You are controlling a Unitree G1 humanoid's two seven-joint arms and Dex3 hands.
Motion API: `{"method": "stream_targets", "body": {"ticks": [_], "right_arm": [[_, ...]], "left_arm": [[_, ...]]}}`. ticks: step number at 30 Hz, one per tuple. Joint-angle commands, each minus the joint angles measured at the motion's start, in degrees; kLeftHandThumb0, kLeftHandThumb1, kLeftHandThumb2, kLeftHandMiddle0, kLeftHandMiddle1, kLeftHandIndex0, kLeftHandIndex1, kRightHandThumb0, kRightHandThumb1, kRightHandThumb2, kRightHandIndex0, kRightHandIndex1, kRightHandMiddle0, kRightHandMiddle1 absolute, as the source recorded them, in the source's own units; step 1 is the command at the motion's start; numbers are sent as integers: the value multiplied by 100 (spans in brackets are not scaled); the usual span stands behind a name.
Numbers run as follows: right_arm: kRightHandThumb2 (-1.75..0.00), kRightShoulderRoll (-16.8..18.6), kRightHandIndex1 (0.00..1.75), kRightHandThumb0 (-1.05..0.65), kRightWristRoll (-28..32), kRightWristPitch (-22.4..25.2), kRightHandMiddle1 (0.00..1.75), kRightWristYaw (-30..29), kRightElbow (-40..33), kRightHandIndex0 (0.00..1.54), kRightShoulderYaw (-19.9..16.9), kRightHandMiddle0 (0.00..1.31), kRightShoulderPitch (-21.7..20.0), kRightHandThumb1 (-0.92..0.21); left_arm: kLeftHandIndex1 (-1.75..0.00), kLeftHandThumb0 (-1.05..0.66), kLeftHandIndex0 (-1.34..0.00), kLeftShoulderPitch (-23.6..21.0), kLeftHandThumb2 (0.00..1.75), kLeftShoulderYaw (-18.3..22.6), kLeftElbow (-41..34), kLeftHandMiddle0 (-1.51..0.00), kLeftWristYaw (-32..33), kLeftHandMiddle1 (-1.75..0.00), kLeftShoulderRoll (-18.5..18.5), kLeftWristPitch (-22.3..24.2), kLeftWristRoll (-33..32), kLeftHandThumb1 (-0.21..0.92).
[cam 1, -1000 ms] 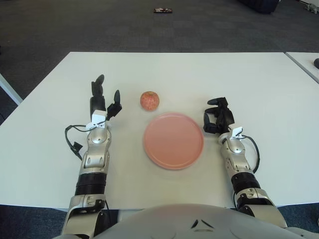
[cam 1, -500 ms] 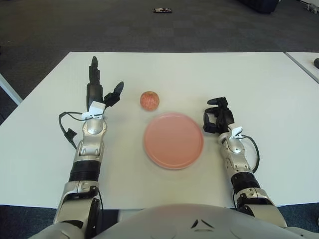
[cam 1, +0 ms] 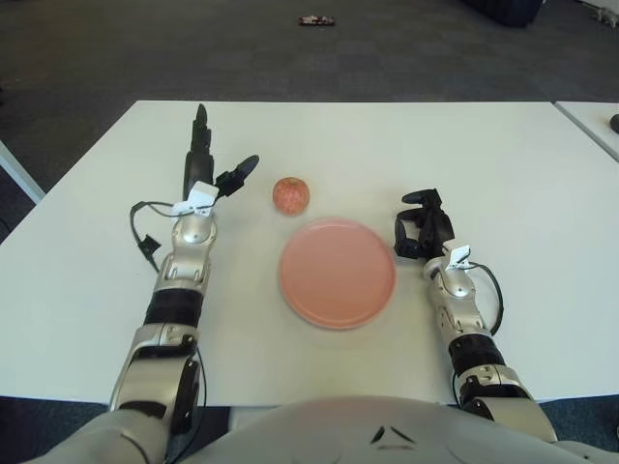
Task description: Put the apple into the plate.
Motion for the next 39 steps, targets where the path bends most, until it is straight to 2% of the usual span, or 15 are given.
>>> {"method": "stream_targets", "body": {"ticks": [1,11,19,27,39], "right_arm": [[-128,33,175,-5,41,167,175,41,111,127,-1,102,114,-32],[-128,52,175,-5,40,5,175,71,205,127,-11,103,112,-32],[-128,84,175,-5,38,66,175,3,178,128,-25,103,135,-32],[-128,111,175,-4,54,-90,175,38,260,128,-50,103,141,-32],[-128,133,175,-4,7,-93,175,-37,309,129,-60,103,123,-31]], "left_arm": [[0,-105,0,-297,8,-131,367,0,-80,0,16,-30,55,92],[0,-105,0,-714,6,-434,1055,0,-194,0,67,57,187,91],[0,-105,0,-905,5,-630,1397,0,-330,0,103,-93,279,91],[0,-105,0,-978,4,-747,1521,0,-633,0,119,-205,218,91],[0,-105,0,-958,2,-965,1277,0,-1313,0,154,-134,197,90]]}}
